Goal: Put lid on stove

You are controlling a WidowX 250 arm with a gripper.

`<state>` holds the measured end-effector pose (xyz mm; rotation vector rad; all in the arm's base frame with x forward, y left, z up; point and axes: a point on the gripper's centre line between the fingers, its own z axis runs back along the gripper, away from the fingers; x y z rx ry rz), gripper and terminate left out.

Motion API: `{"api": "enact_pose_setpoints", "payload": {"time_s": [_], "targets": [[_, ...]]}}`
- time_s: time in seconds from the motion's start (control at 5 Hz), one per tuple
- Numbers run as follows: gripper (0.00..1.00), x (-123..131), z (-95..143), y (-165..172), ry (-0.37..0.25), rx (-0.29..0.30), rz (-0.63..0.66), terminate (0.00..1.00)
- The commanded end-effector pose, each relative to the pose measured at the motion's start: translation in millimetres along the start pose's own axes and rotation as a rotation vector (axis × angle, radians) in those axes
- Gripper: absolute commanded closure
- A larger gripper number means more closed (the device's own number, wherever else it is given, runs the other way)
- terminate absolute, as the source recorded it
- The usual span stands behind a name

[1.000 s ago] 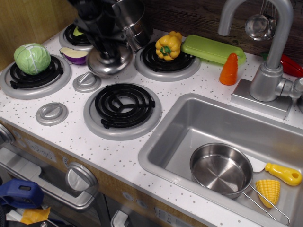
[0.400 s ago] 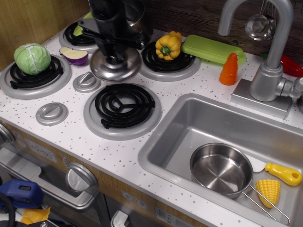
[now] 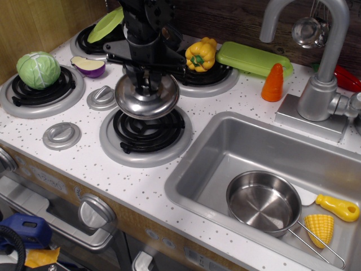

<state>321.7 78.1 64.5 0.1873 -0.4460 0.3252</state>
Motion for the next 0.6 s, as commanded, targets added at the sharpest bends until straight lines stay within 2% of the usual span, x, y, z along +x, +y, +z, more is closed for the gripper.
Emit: {"api": "enact_pose_setpoints", "payload": {"time_s": [0.0,0.2,0.4], "targets": [[0.0,-0.5,12.4,1.3,-0.075,-0.023,0.027,0.0],[0.0,-0.5,12.4,1.3,-0.075,-0.023,0.027,0.0],[0.0,-0.5,12.4,1.3,-0.075,-0.023,0.027,1.0]]}}
